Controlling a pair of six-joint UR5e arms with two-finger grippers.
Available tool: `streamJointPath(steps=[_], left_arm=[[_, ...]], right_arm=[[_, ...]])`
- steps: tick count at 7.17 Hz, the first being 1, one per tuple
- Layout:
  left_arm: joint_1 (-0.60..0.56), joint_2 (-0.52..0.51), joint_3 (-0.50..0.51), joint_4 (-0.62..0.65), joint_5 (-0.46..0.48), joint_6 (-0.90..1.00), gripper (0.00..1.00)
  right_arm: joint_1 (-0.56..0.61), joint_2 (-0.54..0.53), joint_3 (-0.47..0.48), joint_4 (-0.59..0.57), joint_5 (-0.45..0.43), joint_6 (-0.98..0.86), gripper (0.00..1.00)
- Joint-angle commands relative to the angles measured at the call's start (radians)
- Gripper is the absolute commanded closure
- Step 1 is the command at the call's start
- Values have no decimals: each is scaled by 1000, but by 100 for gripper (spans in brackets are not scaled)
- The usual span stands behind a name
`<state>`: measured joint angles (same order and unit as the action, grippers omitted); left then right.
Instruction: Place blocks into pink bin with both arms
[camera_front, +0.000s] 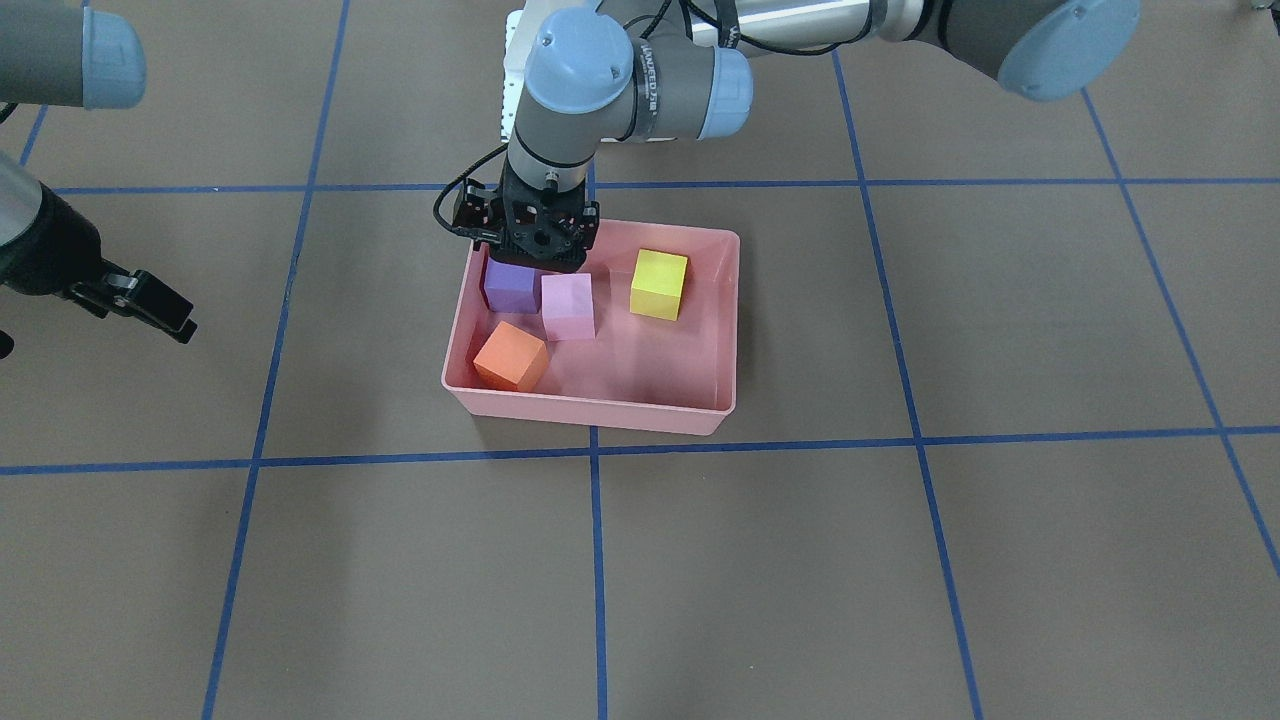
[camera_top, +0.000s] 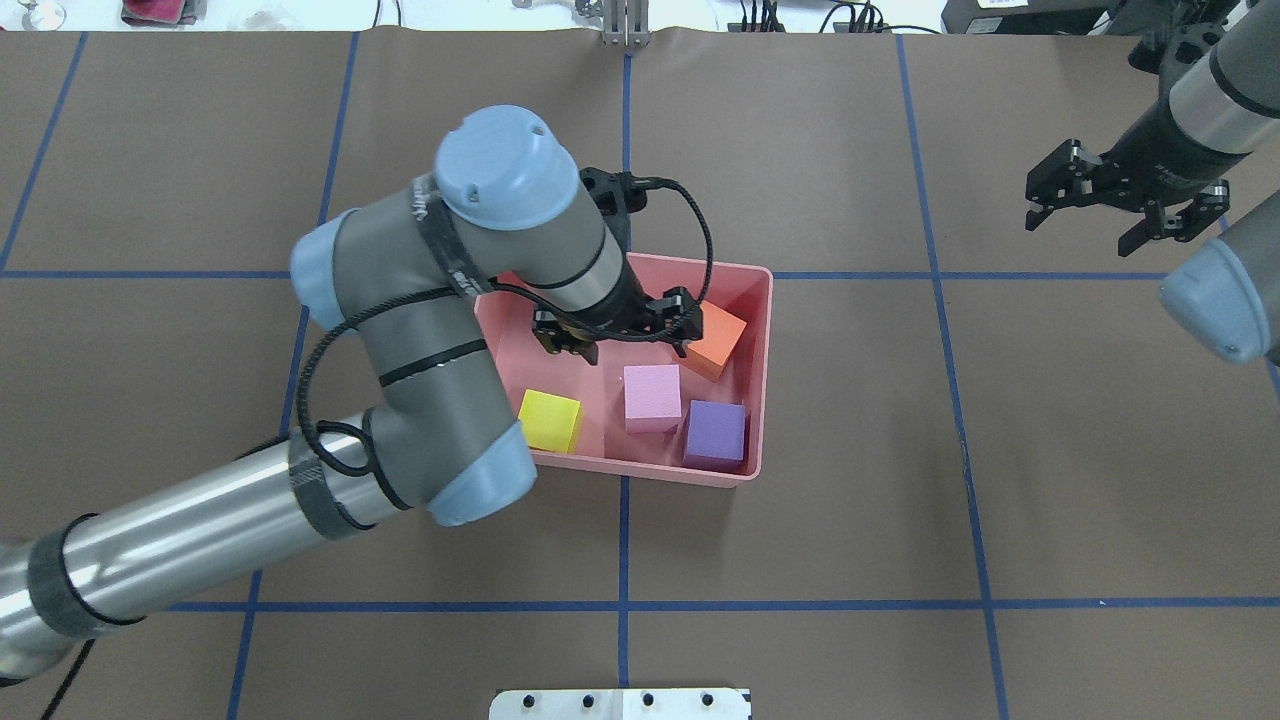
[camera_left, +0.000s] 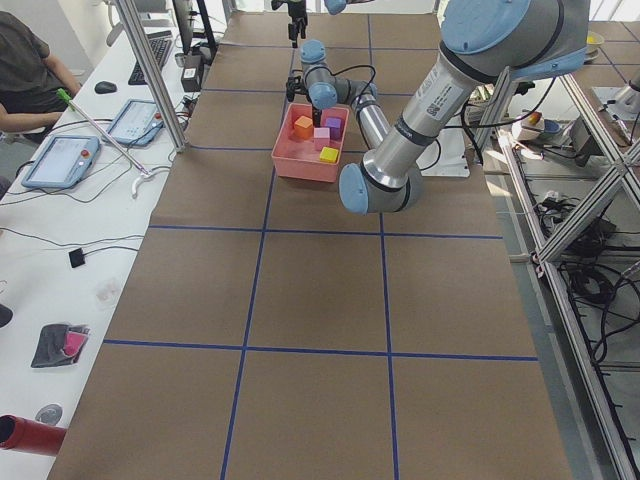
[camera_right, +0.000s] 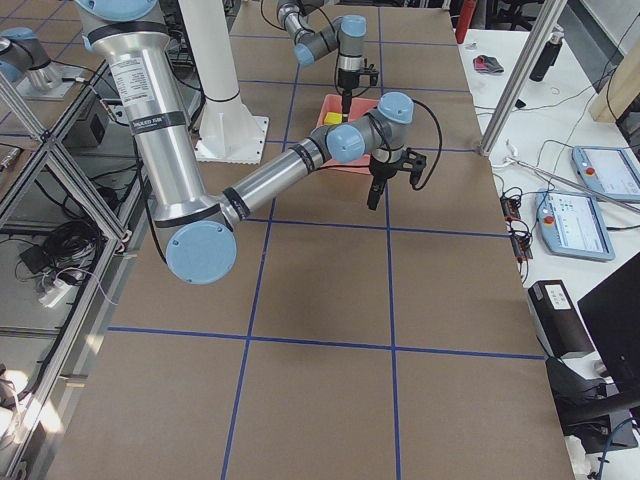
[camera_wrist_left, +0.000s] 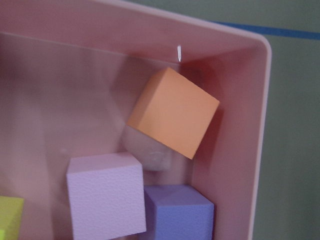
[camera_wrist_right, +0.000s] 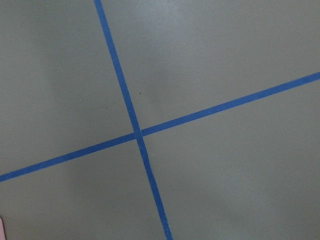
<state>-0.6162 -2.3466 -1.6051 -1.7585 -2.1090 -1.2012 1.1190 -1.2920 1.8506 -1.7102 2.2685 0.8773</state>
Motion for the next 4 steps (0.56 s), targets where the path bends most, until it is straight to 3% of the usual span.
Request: streamJointPath(steps=[1,3,4], left_arm=[[-179,270,-163,2,-99,241,0],[-420,492,-167,1,-213,628,0],[-518,585,-139,4,-215,855,0]], right_arm=[[60,-30,-72,1,-3,-215,0],[106,-62,-90,1,-3,-303,0],[125,-100,-91,3,-3,-372,0]])
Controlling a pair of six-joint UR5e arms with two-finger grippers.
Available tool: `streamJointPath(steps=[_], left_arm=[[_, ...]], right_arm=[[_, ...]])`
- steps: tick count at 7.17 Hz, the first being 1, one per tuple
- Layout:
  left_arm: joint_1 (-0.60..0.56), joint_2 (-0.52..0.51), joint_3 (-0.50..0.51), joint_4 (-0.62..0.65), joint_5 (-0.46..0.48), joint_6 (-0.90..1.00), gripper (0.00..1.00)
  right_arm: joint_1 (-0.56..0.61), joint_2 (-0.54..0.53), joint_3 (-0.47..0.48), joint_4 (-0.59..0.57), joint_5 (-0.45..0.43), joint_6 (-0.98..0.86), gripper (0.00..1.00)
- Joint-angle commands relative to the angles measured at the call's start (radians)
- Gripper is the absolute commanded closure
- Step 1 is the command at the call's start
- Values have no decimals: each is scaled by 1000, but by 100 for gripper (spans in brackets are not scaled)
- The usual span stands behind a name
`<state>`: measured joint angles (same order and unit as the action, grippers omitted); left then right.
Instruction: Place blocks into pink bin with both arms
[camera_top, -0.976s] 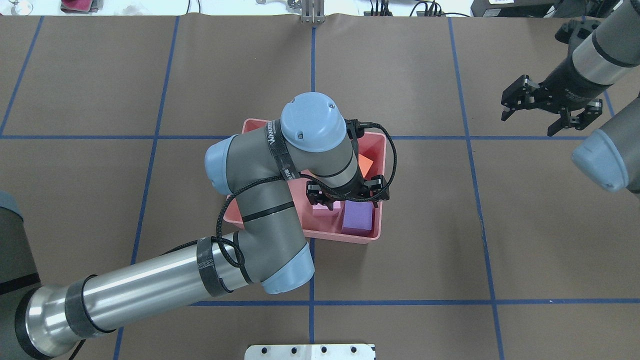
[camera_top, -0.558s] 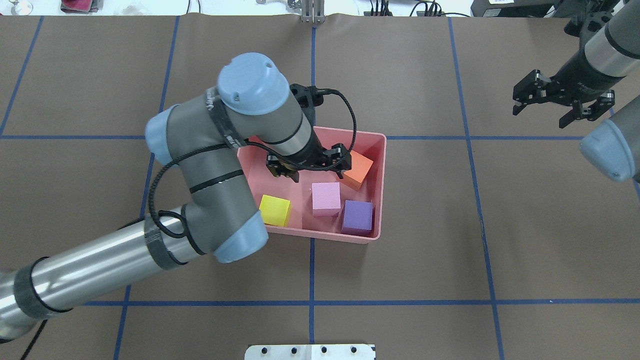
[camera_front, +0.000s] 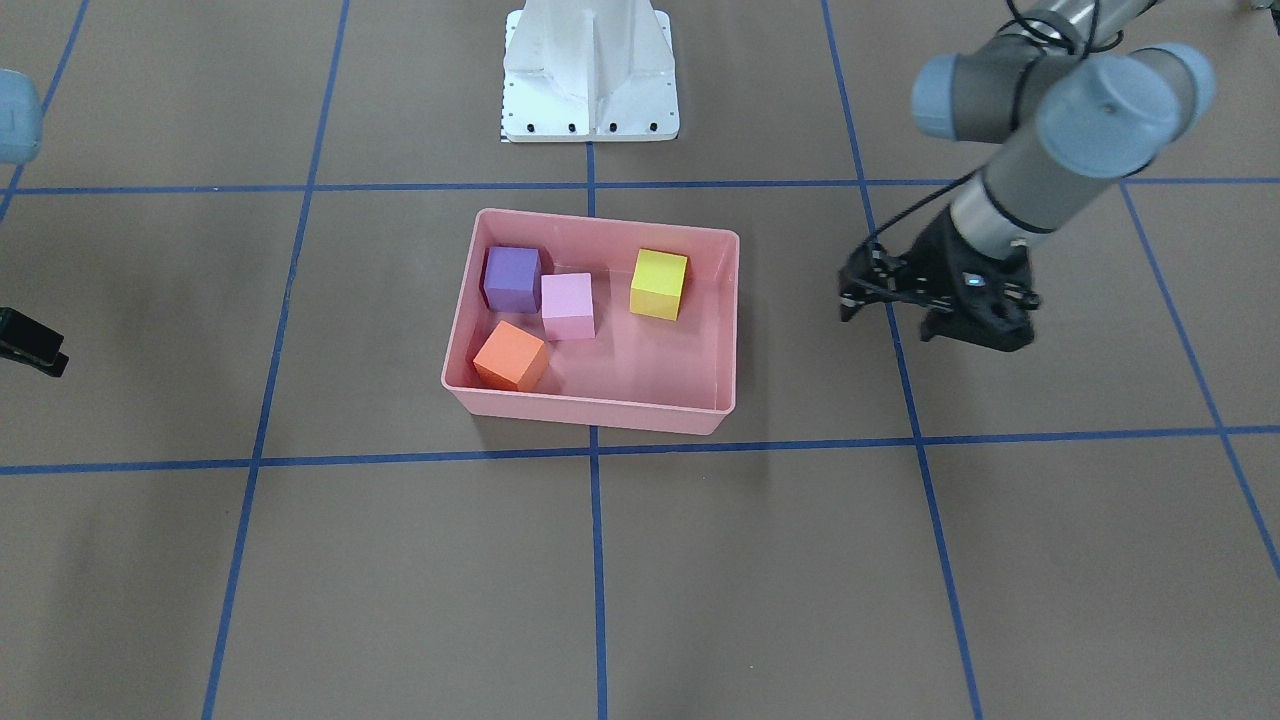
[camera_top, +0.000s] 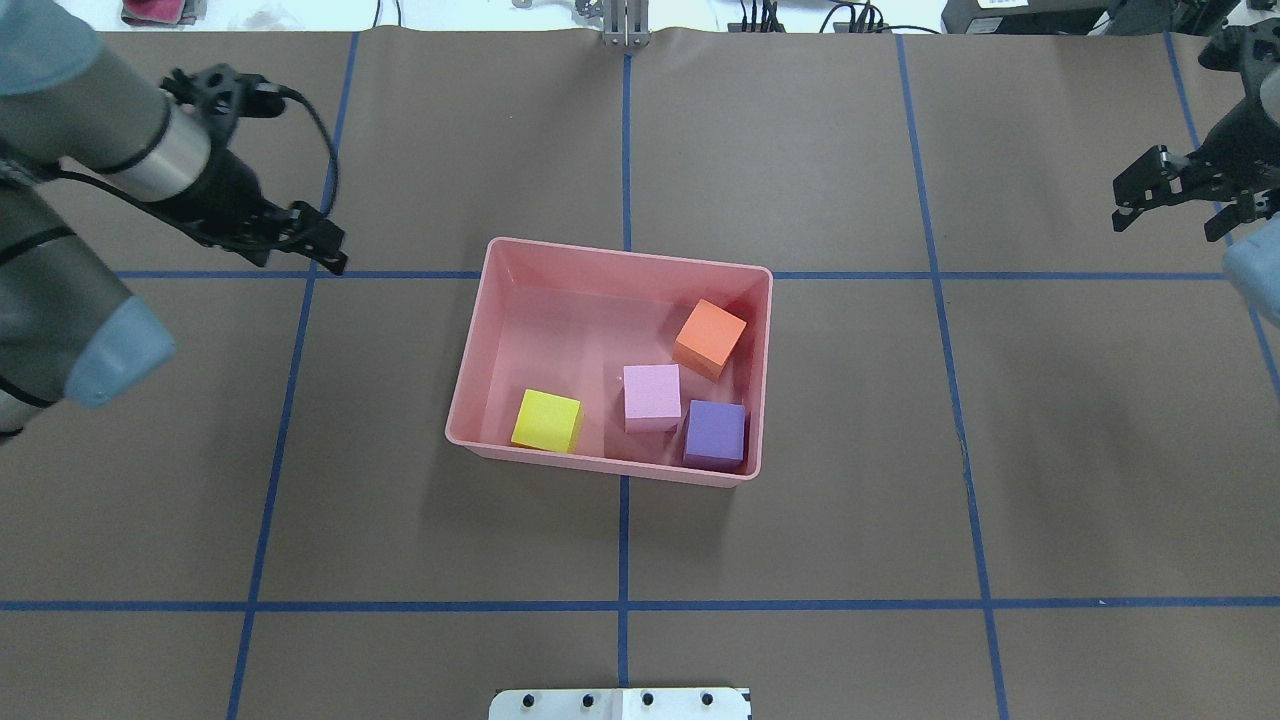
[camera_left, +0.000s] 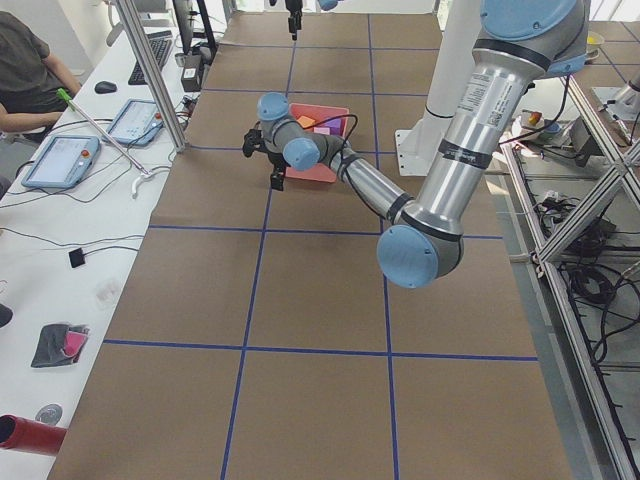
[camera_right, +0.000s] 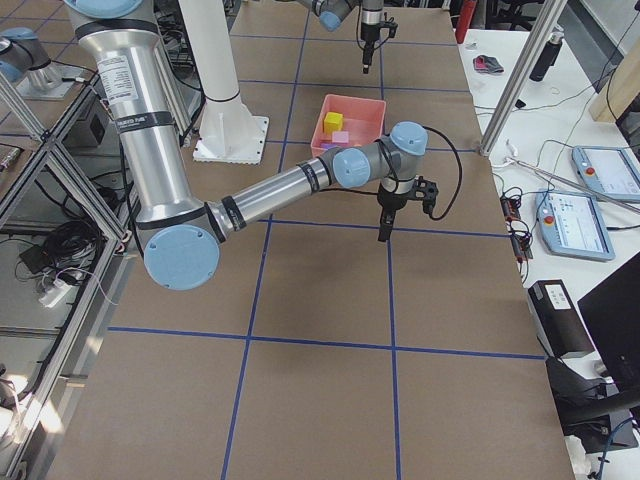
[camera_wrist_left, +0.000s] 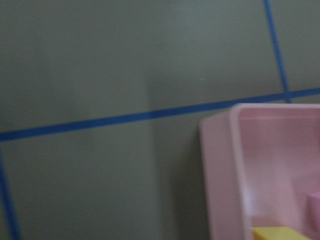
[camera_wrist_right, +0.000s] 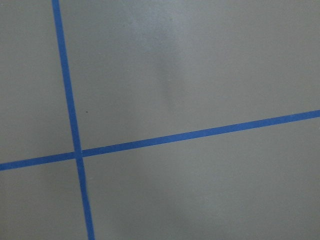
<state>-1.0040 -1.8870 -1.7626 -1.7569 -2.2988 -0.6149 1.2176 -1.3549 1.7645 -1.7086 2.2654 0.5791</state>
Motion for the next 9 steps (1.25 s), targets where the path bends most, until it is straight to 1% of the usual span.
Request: streamJointPath(steps=[1,2,3,4,5,6,7,9], left_arm=[[-210,149,75,10,-25,335,0],[-281,152,128,26,-27,393,0],[-365,154,190,31,-57,516,0],[-436,157,240,30,-77,590,0],[-488,204,247,30,-83,634,0],[-493,207,241,51,-83,621,0],[-493,194,221,142,-85,560,0],[-495,203,195,192,-85,554,0]], right_arm=[[49,-59,-5,1,2,-108,0],[90,-73,-3,1,6,-154,0],[120,-88,-3,1,19,-192,0],[144,-104,-3,1,37,-214,0],[158,-136,-3,1,49,-272,0],[164,-156,-5,1,49,-298,0],[164,-158,-6,1,49,-300,0],[164,-156,-7,3,49,-300,0]])
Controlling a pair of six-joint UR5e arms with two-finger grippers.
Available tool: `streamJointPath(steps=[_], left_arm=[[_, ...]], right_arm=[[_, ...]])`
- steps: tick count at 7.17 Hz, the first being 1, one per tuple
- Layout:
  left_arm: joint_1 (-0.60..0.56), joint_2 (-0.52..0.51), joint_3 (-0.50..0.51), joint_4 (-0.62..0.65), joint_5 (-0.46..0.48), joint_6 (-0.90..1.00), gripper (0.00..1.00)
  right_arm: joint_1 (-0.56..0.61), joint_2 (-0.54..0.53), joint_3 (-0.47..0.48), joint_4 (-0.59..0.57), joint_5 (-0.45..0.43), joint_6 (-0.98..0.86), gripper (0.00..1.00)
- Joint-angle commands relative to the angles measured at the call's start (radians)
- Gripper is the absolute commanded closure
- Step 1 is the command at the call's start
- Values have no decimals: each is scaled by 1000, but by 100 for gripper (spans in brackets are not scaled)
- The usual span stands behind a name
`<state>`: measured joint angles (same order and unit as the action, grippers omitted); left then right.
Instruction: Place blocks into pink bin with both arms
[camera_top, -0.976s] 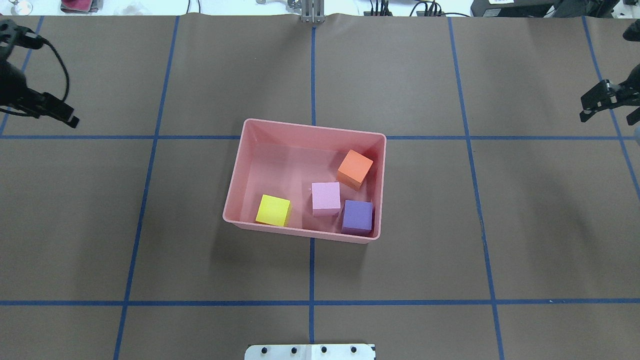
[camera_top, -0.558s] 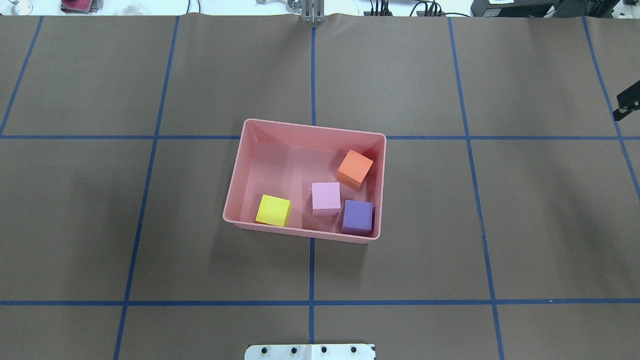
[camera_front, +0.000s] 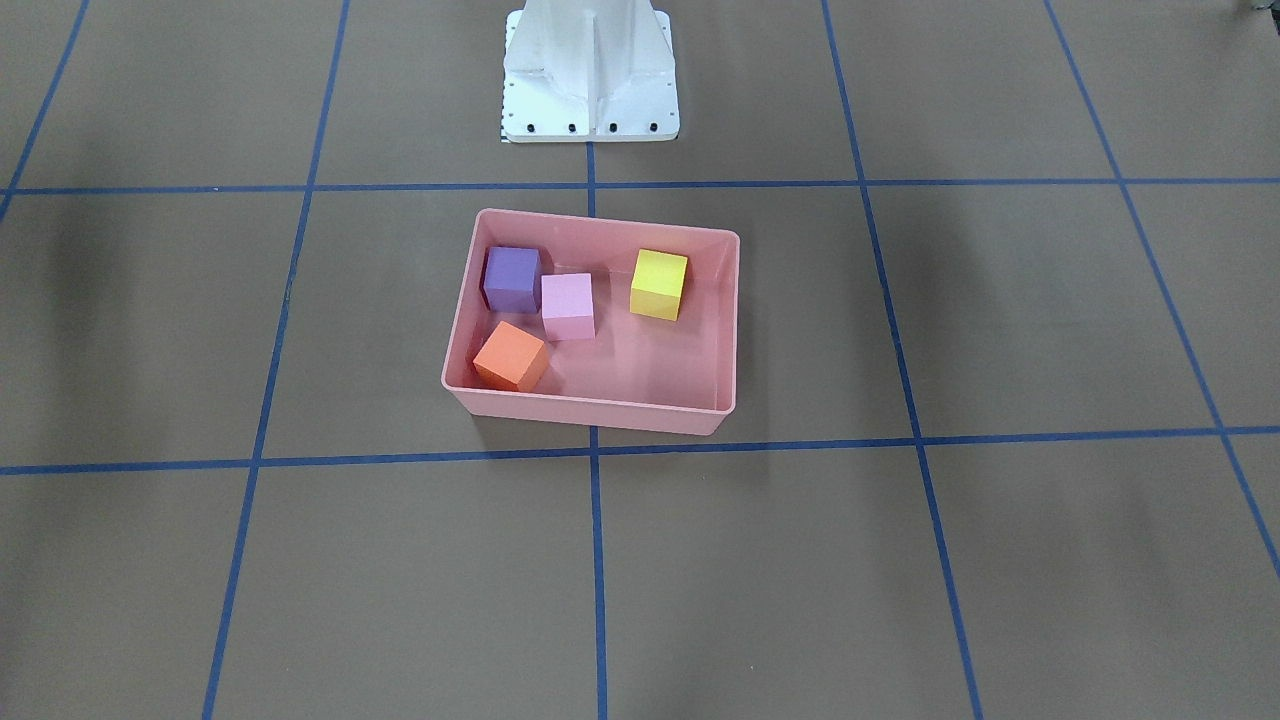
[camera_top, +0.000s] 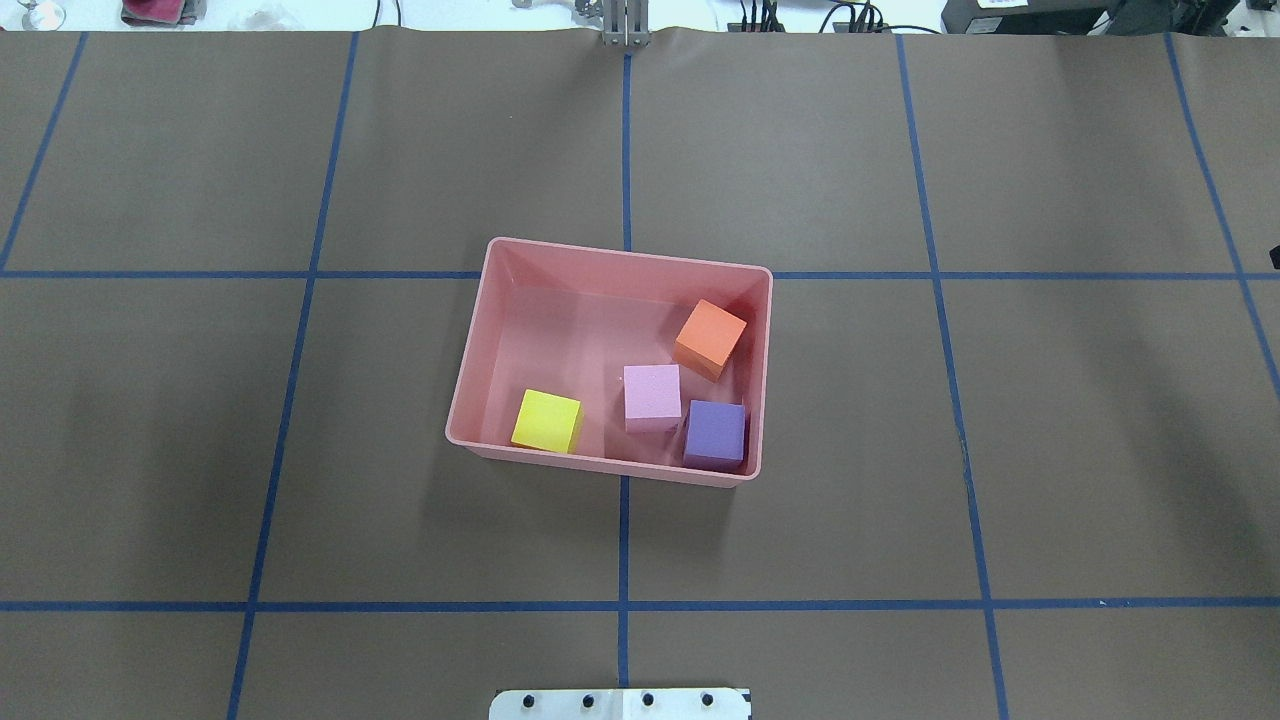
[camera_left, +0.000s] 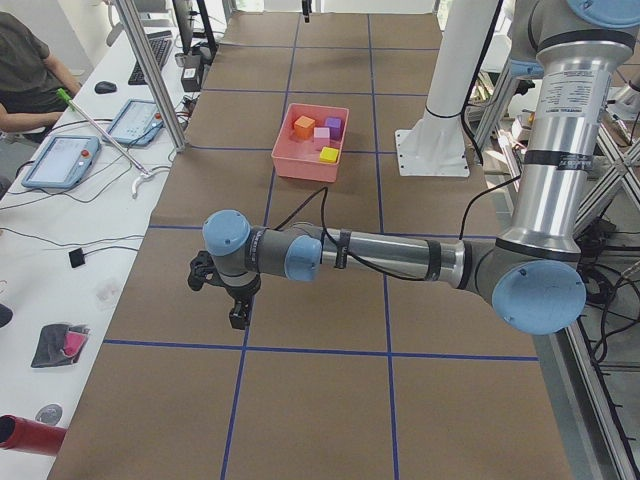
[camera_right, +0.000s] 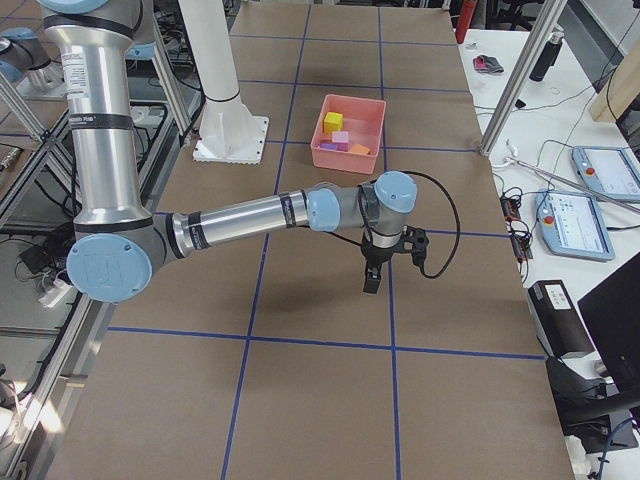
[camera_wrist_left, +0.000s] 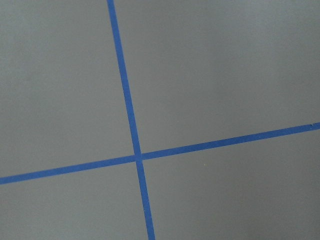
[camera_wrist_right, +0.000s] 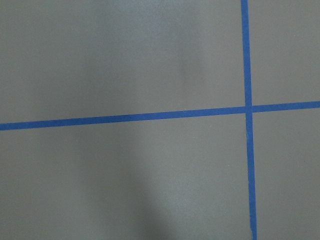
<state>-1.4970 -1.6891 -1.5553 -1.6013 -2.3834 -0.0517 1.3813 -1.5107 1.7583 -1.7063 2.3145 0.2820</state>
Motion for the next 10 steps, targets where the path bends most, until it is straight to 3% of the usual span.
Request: streamJointPath(steps=[1,3,5,7,10], left_arm=[[-2,8,-12,49,-2,-13,0],[-29,9,-124,147,-2,-13,0],[-39,55,-184,184,-2,10,0],[-38,48,-135,184,0,148,0],[-42,57,-152,181,6,145,0]], right_arm=[[1,3,-2,10,-1,-1,0],[1,-2,-49,107,31,6,0],[7,6,-59,125,40,6,0],[25,10,-60,126,40,5,0],[25,13,-66,128,40,-7,0]])
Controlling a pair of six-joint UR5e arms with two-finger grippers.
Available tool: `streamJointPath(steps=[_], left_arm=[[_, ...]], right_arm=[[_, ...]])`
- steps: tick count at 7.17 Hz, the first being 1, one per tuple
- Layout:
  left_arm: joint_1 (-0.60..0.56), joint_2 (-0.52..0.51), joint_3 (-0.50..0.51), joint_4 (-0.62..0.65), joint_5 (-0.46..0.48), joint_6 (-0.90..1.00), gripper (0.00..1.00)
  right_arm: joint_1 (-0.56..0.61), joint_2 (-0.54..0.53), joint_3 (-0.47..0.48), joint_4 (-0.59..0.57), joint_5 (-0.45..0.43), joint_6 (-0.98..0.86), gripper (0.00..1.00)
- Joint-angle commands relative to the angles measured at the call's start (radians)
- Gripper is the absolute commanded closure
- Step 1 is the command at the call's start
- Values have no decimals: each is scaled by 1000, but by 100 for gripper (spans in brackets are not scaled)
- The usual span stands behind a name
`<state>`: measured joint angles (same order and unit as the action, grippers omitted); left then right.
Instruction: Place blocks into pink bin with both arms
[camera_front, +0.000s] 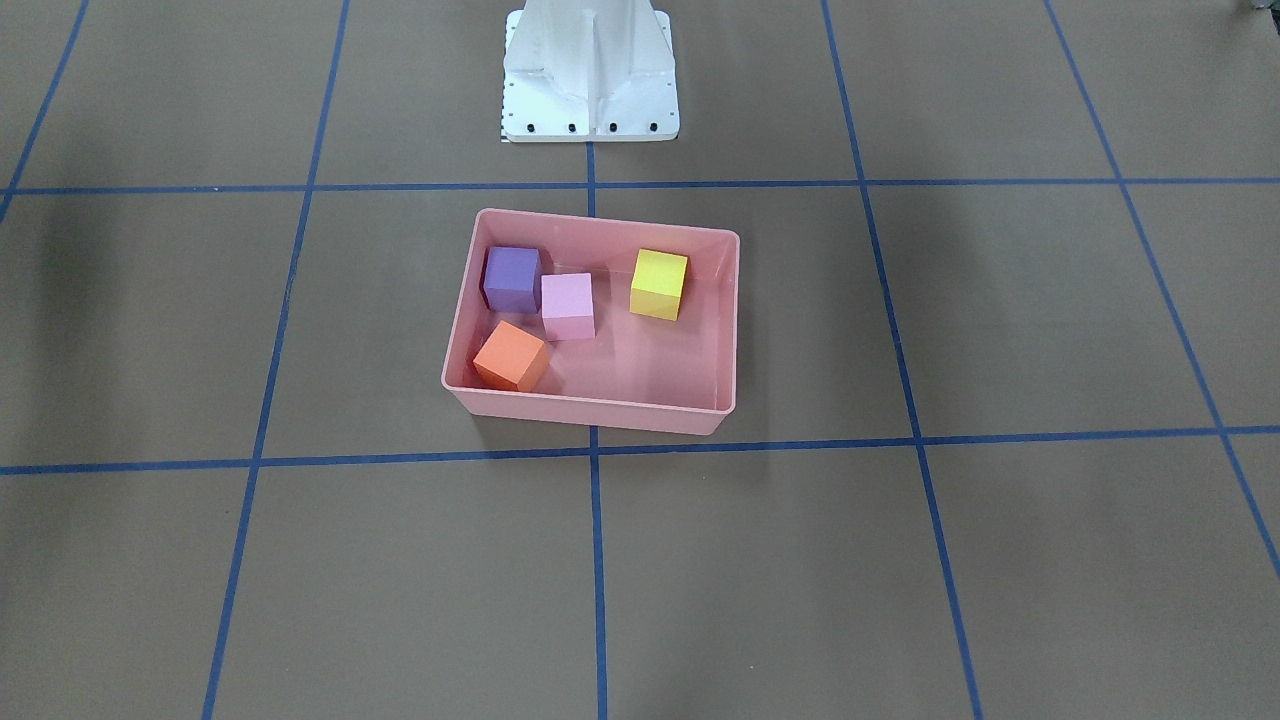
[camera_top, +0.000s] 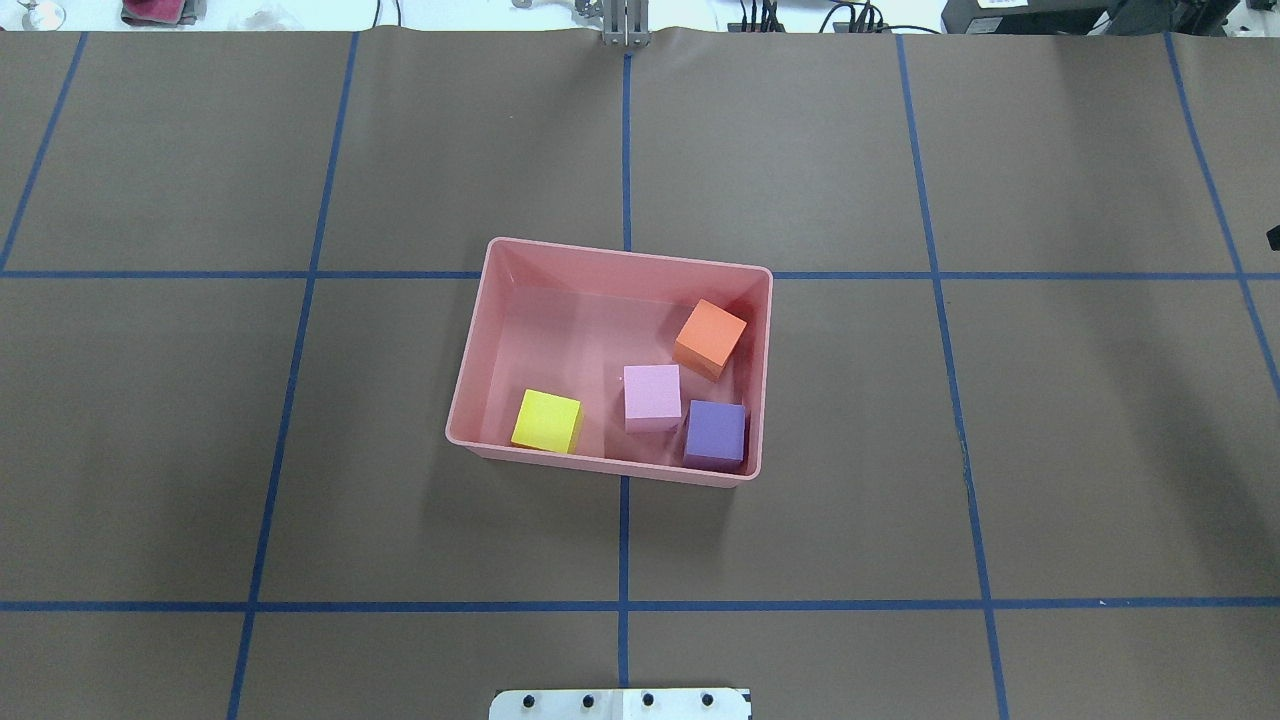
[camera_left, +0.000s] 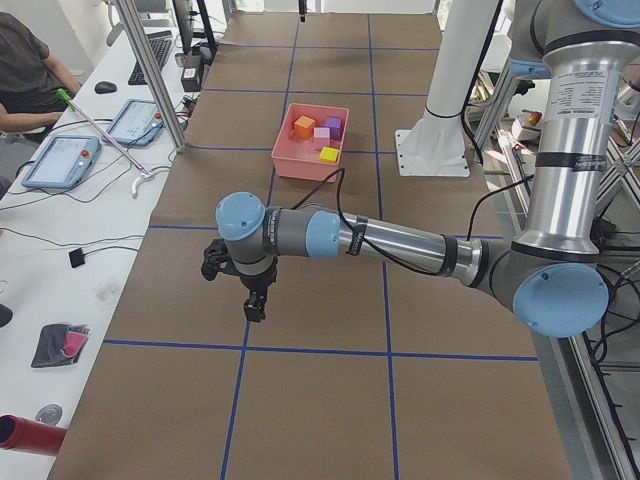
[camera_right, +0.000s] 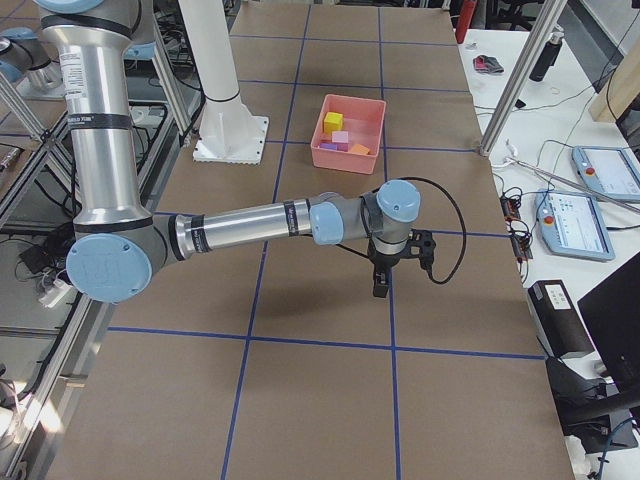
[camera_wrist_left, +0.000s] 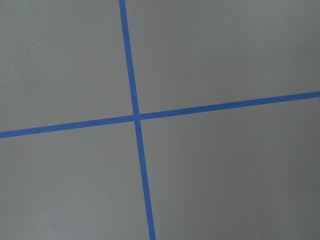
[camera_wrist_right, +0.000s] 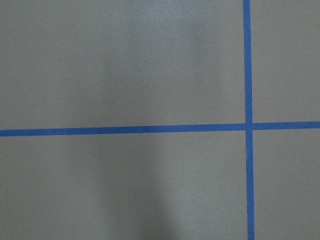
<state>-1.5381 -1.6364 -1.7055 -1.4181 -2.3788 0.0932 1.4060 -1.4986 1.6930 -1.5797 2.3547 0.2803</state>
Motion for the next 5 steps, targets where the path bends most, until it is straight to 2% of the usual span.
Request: streamJointPath(steps=[1,5], left_arm=[[0,6,4,-2,1,-6,0],[0,6,41,-9,-2,-7,0]], right_arm=[[1,1,-1,1,0,-6,0],[1,23,-7,-8,-11,-7,0]])
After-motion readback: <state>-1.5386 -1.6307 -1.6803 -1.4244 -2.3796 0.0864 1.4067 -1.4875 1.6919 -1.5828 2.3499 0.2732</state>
